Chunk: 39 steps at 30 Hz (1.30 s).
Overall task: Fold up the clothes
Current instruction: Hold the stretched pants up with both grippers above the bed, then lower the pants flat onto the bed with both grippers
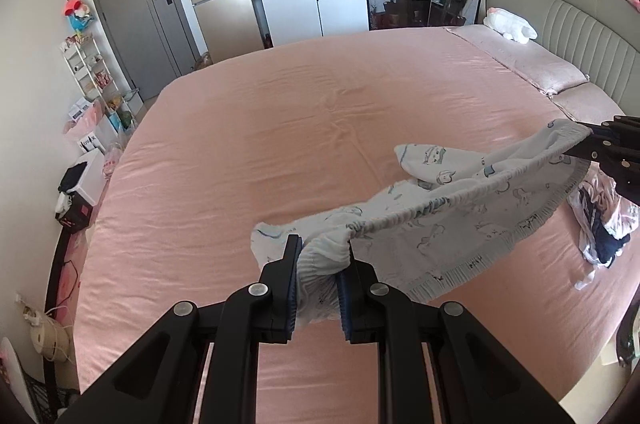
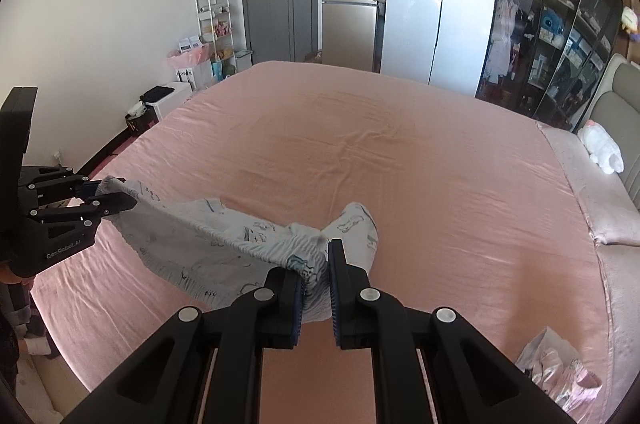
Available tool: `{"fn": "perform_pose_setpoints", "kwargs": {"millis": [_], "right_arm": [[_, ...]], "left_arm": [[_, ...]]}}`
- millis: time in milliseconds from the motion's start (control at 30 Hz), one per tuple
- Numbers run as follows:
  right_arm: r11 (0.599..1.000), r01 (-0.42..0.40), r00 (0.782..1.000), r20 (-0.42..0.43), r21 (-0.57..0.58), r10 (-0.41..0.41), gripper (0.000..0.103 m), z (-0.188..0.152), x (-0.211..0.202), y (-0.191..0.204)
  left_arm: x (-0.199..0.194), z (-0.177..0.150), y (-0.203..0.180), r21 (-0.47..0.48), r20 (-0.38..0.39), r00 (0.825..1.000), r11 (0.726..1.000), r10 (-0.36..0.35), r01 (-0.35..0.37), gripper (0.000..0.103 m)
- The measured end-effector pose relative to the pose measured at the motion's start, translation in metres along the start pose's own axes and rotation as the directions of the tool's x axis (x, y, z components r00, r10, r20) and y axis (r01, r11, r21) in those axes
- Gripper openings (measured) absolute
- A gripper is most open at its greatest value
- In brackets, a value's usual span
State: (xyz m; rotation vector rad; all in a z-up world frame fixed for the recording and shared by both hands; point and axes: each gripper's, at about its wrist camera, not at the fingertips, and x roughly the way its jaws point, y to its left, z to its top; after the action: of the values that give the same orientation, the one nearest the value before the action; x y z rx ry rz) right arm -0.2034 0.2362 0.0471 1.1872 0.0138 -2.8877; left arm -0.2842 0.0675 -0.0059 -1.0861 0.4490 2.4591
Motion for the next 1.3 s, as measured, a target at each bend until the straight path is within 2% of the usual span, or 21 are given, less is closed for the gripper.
{"fn": "perform_pose_setpoints", "kwargs": {"millis": [333, 533, 900, 1300], "right_arm": [[0.999, -0.037, 0.989, -0.144, 0.021, 0.040, 0.008, -0.089, 0.005, 0.020], [0.998, -0.059, 0.983, -0.174, 0.032, 0.064, 0.008, -0.121, 0.008, 0.020], [0.995, -0.098, 0.968, -0.232, 0.017, 0.099, 0.008, -0.164, 0.024, 0.019], [0.994, -0.112, 0.958, -0.264, 0.019, 0.113, 0.009, -0.187, 0.039, 0.017]], "left_arm": [[0.002, -0.070, -0.023, -0.041, -0.079, 0.996, 0.999, -0.033, 0.030, 0.015], [0.003, -0.104, -0.035, -0.052, -0.112, 0.993, 0.998, -0.038, 0.033, 0.015], [0.027, -0.122, -0.052, -0.072, -0.182, 0.982, 0.997, -0.046, 0.033, 0.015], [0.043, -0.146, -0.064, -0.080, -0.215, 0.974, 0.996, -0.065, 0.048, 0.015]]}}
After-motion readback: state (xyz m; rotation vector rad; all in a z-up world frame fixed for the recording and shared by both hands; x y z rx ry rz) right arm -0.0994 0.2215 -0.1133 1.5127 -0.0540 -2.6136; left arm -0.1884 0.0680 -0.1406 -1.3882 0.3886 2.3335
